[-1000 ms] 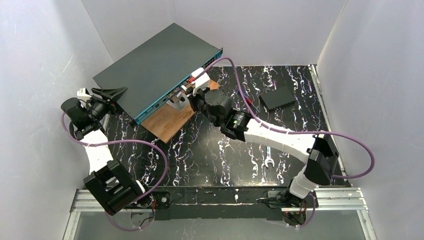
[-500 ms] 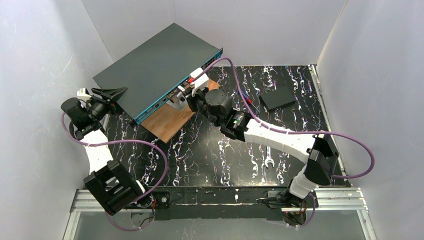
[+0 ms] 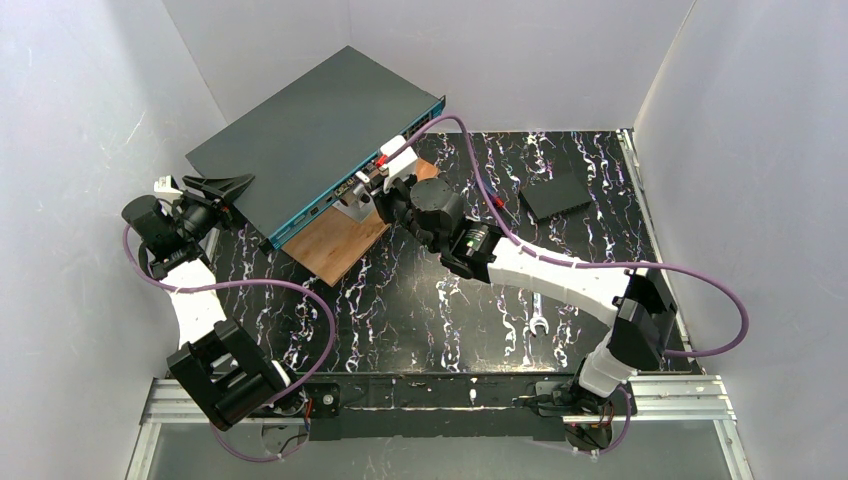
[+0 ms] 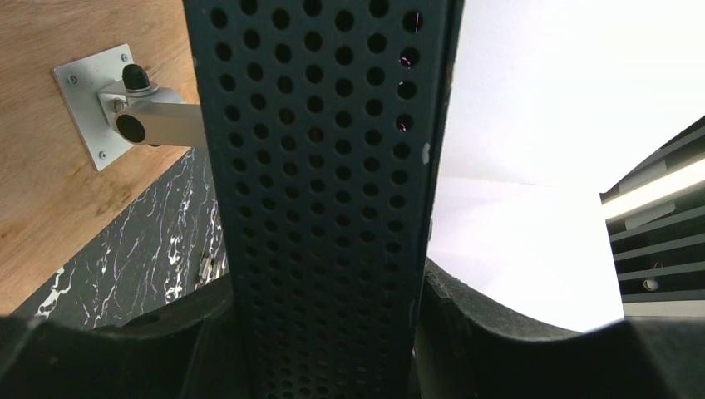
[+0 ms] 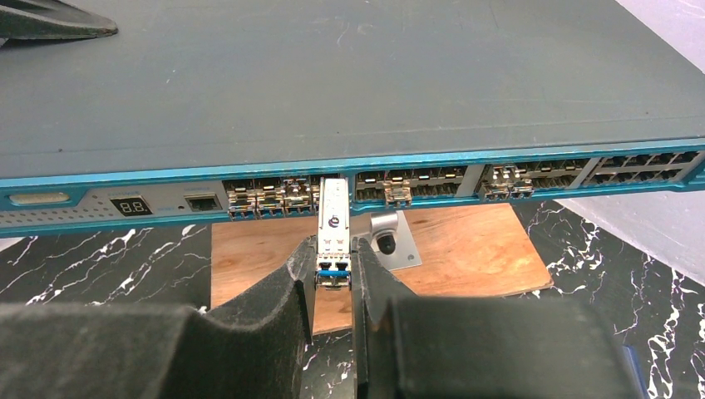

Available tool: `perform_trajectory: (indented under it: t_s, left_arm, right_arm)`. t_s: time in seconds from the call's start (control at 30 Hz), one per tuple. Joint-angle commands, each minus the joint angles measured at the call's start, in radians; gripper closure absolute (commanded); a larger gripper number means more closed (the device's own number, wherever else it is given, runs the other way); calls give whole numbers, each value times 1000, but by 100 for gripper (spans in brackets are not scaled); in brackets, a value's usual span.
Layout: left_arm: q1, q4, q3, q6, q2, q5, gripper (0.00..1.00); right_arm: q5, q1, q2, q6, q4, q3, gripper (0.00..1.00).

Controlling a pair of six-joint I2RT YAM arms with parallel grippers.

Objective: Insert the plug into the switch port
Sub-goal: Insert the connector into the switch port.

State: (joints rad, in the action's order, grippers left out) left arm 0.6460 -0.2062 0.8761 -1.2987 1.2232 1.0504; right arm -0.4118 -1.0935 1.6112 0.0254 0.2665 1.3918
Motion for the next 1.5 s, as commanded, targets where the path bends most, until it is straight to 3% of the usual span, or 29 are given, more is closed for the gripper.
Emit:
perform_trajectory:
  t_s: [0.0,1.47]
  left_arm:
    - [-8,36,-22,58,-8,42,100]
    - [-9,36,-22,56,-7,42,100]
  right_arm:
    - [8,-2,9,4,68,20,99]
    - [-14,-11,22,32,94,11,99]
